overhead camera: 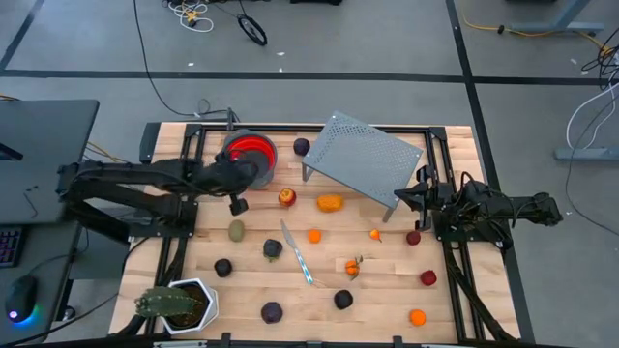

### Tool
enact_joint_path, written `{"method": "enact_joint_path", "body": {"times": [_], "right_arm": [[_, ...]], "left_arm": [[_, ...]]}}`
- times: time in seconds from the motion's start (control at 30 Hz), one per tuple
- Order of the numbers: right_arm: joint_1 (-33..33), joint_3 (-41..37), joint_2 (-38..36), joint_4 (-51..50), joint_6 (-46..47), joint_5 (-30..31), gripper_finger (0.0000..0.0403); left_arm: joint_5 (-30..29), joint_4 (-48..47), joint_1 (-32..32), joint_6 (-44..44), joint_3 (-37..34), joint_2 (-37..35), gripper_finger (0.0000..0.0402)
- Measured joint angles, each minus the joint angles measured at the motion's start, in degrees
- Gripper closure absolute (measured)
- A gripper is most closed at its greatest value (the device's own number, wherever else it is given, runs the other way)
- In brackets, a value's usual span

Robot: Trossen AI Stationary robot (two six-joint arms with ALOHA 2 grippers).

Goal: Pick & Place Fruit
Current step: Put the red strainer bowl on the shelf

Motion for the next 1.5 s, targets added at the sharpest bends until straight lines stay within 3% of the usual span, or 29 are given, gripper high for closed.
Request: {"method": "enact_joint_path", "body": {"times": [0.1, 0.23, 0.37, 0.47, 0.63, 0.83, 1.17, 1.5], "right_arm": [[0.0, 0.0, 0.0, -1.2, 0.0, -0.1, 0.0388], [0.0, 0.0, 0.0, -2.5, 0.0, -0.1, 0.0387], [0.0, 0.0, 0.0, -3.0, -0.4, -0.1, 0.0387], [0.0, 0.0, 0.0, -3.2, -1.4, -0.1, 0.0387], [0.0, 0.0, 0.1, -4.5, -2.2, -0.2, 0.0387], [0.0, 0.0, 0.1, -7.5, -2.8, -0.1, 0.0387], [0.0, 0.0, 0.6, -8.5, -2.1, -0.1, 0.0387], [0.0, 0.0, 0.9, -8.4, -2.0, 0.0, 0.0387]], "left_arm": [[0.4, -9.8, 0.0, -1.6, 5.8, 5.4, 0.0361], [2.0, -17.6, 0.0, -1.7, 8.2, 10.0, 0.0312], [4.0, -19.2, 0.4, 1.6, 6.6, 12.5, 0.0253], [2.3, -18.6, 2.0, 3.4, 5.7, 13.6, 0.0216], [1.6, -15.0, 6.5, 5.6, 5.6, 14.0, 0.0180], [10.1, -12.4, 12.4, 9.4, 5.6, 14.5, 0.0166], [11.9, -12.3, 17.0, 16.1, 5.6, 21.3, 0.0172], [12.7, -11.7, 17.5, 18.2, 5.0, 27.0, 0.0176]]}}
